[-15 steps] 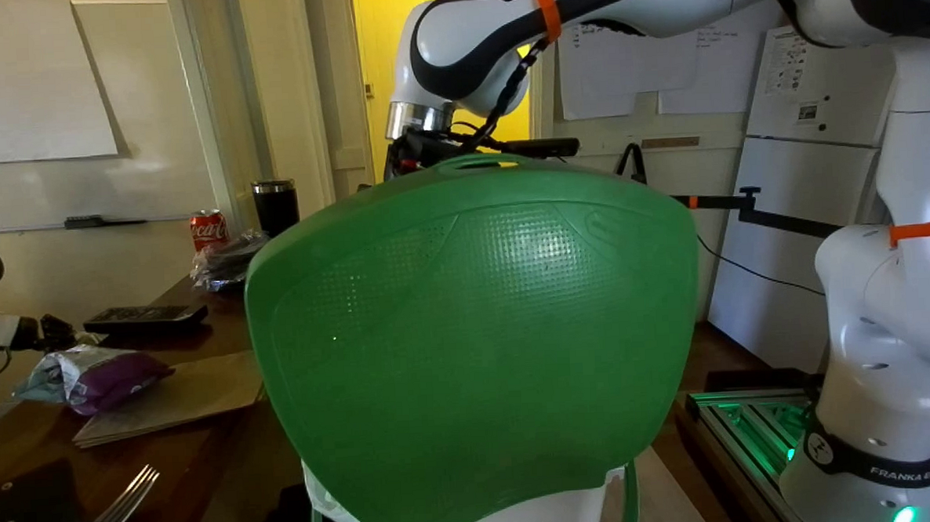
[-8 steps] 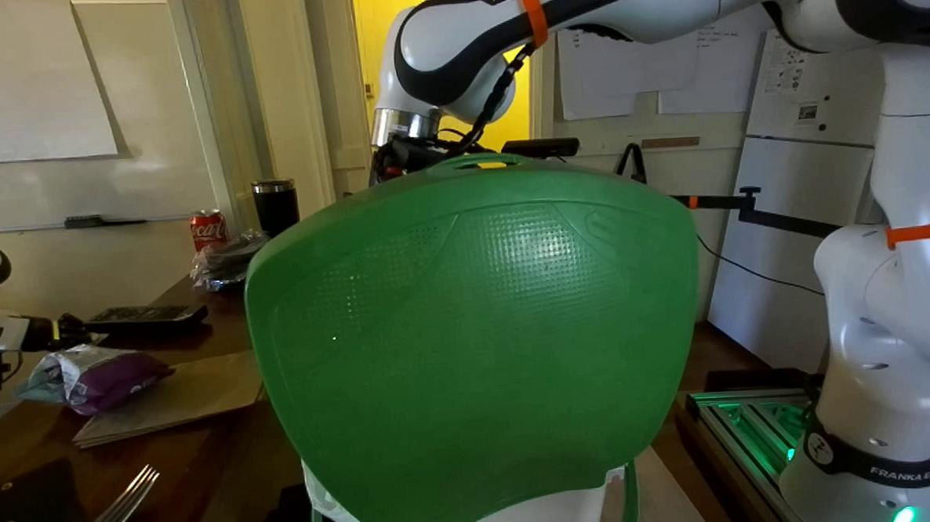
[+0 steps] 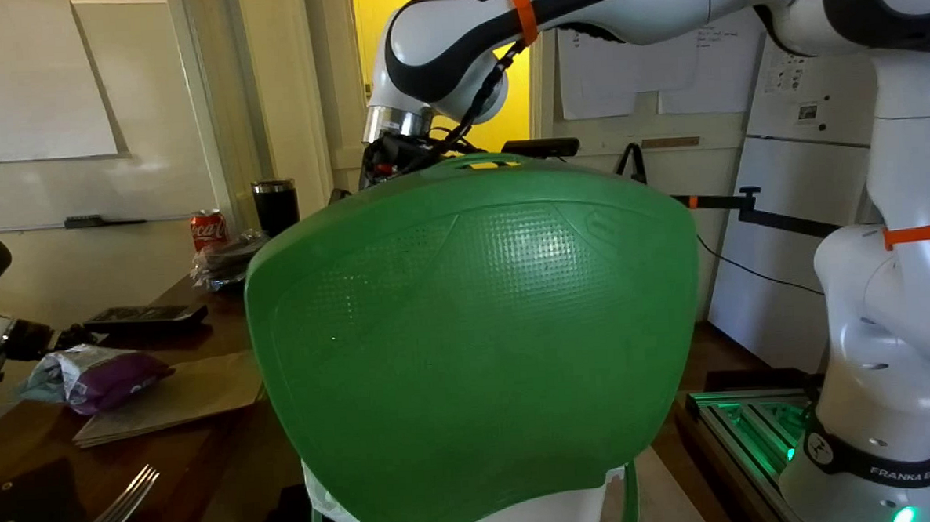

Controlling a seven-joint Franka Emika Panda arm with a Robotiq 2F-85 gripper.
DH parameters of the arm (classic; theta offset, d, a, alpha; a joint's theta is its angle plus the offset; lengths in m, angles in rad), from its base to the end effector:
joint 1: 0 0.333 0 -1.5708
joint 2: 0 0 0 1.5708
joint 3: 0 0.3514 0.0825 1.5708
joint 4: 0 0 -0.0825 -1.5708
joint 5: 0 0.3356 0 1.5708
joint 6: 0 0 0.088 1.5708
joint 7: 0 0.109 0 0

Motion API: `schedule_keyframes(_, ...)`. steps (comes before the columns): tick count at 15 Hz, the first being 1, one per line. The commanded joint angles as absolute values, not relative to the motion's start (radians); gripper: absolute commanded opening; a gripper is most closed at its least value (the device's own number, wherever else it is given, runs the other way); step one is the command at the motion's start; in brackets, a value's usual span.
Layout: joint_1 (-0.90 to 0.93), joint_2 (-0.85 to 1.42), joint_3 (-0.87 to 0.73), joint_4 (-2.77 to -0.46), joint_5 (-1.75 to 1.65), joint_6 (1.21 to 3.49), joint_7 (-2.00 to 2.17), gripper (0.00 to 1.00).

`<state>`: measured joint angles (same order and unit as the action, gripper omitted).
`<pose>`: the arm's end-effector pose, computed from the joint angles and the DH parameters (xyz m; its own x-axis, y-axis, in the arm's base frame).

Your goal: Move the pump bottle forwards.

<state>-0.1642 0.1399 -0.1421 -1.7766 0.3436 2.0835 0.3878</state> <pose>0.5598 -0.1535 0.5438 0.6682 -0.7437 0.0203 -0.6975 -0.6358 -0.3307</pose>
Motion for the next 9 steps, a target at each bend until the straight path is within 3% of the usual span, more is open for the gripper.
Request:
schedule_keyframes(1, -0.165, 0.171, -0.147, -1.736, 0.353, 2.079, 0.390, 1.00)
schedule_keyframes(9, -0.150, 0.243, -0.122, -1.659, 0.353, 2.066, 0.367, 1.00)
